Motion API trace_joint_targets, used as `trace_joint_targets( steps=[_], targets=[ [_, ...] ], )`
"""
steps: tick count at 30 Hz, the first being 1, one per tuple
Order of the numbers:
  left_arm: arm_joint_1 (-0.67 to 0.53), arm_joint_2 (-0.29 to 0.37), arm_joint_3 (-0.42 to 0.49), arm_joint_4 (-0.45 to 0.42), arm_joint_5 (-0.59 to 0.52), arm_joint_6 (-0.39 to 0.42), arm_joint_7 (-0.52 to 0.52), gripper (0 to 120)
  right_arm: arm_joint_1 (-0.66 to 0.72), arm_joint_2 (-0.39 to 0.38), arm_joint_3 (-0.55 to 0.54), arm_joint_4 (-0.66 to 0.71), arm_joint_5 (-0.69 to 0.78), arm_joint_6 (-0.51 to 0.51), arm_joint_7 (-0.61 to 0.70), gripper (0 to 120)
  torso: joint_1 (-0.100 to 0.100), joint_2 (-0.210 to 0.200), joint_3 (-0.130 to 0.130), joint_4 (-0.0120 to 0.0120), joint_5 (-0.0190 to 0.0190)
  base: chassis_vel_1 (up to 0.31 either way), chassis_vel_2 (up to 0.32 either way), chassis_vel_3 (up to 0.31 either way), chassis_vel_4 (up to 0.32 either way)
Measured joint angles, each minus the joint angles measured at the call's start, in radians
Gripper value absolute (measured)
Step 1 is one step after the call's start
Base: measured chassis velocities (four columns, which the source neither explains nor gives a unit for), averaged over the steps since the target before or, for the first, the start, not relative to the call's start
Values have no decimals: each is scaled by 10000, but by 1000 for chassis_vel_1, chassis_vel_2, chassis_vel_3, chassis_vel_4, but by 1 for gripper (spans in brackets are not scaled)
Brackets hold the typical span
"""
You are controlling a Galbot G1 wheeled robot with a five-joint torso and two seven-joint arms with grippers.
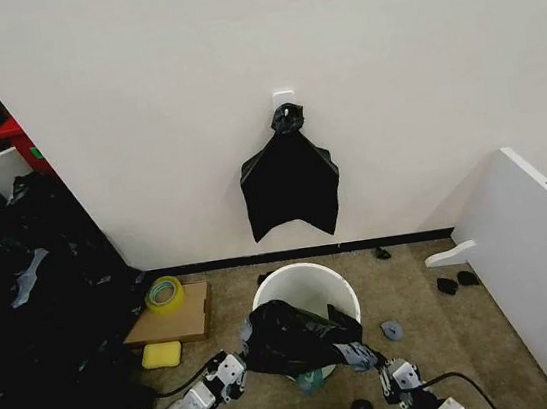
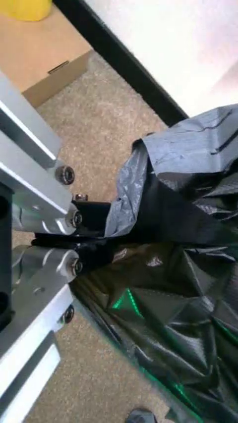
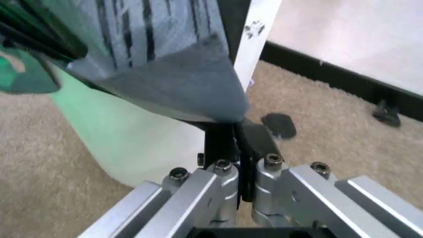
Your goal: Place the garbage bag over the trash bin.
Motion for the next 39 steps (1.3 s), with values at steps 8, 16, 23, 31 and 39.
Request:
trace_joint_targets(
  steps=[8, 16, 23, 31, 39],
  targets=[
    [55, 27, -132, -19, -307, -401, -408, 13, 32, -9, 579, -765, 389, 1589, -2008, 15, 0, 0, 0, -1, -2, 0, 0, 0, 0],
    [436, 836, -812, -766, -174, -291, 111, 43, -498, -480, 1430, -746, 975, 3183, -4639, 45, 0, 0, 0, -1, 0, 0, 0, 0, 0],
    [712, 1007, -1021, -910, 454, -894, 1527, 70, -1090, -629, 2951, -993, 1339, 3920, -7307, 71, 0, 0, 0, -1, -3, 0, 0, 0, 0],
    [497, 641, -1731, -702, 527, -2305, 3059, 98, -1532, -538, 3961, -1212, 2262, 4372, -9473, 98, 0, 0, 0, -2, 0, 0, 0, 0, 0],
    [-261, 836, -3472, -64, 95, -3703, 4755, 100, -1414, -457, 4184, -752, 3202, 4401, -10190, 100, 0, 0, 0, -1, 1, 0, 0, 0, 0]
  ],
)
